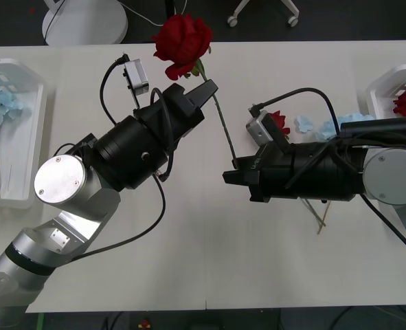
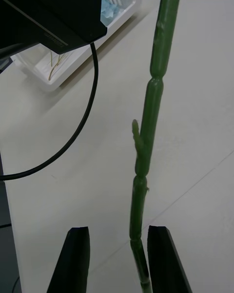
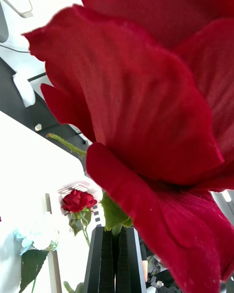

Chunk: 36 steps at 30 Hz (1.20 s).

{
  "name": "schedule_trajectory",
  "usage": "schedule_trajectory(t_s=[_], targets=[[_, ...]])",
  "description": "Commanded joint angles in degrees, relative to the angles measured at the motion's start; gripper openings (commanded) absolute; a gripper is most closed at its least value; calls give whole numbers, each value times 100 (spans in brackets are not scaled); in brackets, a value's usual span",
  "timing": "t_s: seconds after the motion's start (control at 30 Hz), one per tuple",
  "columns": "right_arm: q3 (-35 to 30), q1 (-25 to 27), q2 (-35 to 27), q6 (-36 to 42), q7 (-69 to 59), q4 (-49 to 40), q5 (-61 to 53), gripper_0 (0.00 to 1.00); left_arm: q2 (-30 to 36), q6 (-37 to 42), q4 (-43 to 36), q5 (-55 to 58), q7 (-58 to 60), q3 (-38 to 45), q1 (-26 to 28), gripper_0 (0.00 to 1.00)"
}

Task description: Put the red flowers into the right box and the blue flowers into the left box

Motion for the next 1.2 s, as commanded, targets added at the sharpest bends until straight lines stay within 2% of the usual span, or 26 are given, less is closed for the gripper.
schedule_trajectory(t_s=[0.03, 0.2, 0.23, 0.27, 0.33, 0.6, 0.8, 0.97, 1.0, 1.2], targets=[[90, -191, 122, -62, 68, -73, 45, 0, -135, -39, -221, 74, 373, 58, -227, 0], [90, -200, 87, -71, 68, -73, 54, 0, -126, -39, -221, 74, 373, 58, -227, 0], [81, -200, 69, -79, 68, -73, 62, 0, -126, -39, -221, 83, 373, 58, -227, 7], [90, -209, 60, -71, 68, -73, 62, 0, -117, -39, -221, 83, 373, 58, -218, 23], [90, -209, 16, -88, 68, -73, 62, 0, -91, -39, -221, 83, 373, 76, -218, 100], [73, -218, -133, -132, -2, -73, 62, 0, 305, 84, -230, 74, 320, 119, -148, 100], [-50, -305, -617, -158, -503, -73, 89, 0, 876, 1121, -291, 83, 311, 805, 204, 100], [-200, -358, -1109, -106, -1180, -73, 177, 0, 1070, 1869, -300, 57, 276, 1394, 441, 100], [-358, -367, -1381, 61, -1593, -73, 309, 0, 1193, 2334, -300, -66, 258, 1772, 538, 100], [-912, -367, -2313, 1063, -2489, 313, 599, 0, 1544, 3908, -291, -1095, 338, 3020, 590, 100]])
